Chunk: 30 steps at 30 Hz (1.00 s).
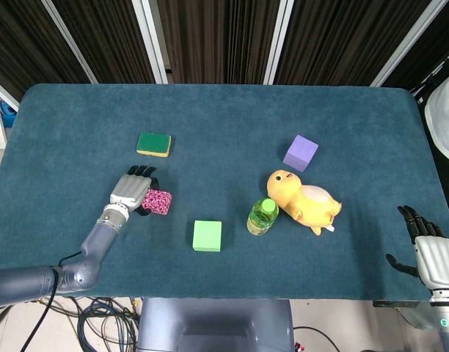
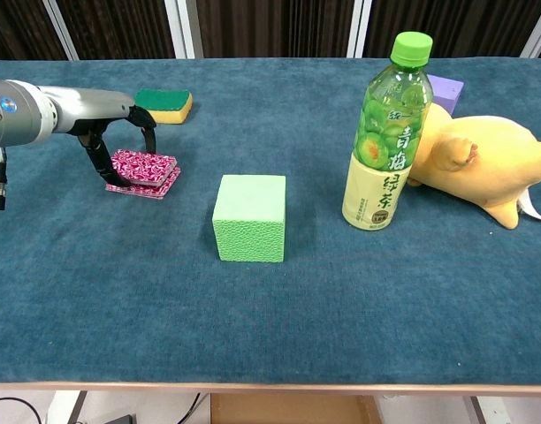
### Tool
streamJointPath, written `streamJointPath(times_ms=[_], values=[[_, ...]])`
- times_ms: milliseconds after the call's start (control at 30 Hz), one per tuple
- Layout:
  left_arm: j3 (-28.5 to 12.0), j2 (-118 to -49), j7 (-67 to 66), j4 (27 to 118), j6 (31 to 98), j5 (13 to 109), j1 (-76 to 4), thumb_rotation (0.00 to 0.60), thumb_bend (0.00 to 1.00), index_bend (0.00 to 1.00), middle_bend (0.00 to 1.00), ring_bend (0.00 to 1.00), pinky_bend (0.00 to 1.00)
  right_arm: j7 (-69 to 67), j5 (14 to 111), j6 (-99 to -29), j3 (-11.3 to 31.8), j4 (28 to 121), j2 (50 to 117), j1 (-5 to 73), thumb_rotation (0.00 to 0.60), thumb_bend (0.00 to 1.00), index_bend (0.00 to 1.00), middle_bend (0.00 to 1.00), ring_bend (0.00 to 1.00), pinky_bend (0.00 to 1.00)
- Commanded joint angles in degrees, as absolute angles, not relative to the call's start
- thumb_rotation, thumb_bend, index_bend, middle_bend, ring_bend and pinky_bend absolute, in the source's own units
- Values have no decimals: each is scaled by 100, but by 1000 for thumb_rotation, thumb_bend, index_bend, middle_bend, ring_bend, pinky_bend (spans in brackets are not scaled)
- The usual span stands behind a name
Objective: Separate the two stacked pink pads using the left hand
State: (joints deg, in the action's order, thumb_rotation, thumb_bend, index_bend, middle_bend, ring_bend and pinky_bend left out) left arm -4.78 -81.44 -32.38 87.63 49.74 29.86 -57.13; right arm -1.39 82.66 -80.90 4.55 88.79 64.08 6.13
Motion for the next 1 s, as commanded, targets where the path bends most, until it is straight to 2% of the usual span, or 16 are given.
streamJointPath(times_ms=[33, 500, 800, 1000], values=[[-505, -8143, -3234, 8761, 4984, 3003, -5729, 600, 244, 476, 147, 0, 0, -139, 8265, -8091, 455, 8881, 6406, 612, 600, 201, 49, 84, 154, 216], [-1052, -8441, -3658, 8149, 4694, 2233, -6555, 600, 244, 485, 155, 0, 0, -159, 8235, -8059, 456, 8887, 6387, 614, 600, 201, 50, 84, 154, 216], [-1231, -9317, -3924, 6783, 4184, 1518, -7254, 600, 244, 488, 154, 0, 0, -165, 8196, -7979, 455, 8864, 6390, 641, 600, 200, 49, 84, 154, 216], [-1158, -9680, -4018, 6252, 3954, 1308, -7415, 600, 244, 485, 154, 0, 0, -191, 8156, -7929, 456, 8853, 6373, 649, 600, 200, 50, 84, 154, 216]])
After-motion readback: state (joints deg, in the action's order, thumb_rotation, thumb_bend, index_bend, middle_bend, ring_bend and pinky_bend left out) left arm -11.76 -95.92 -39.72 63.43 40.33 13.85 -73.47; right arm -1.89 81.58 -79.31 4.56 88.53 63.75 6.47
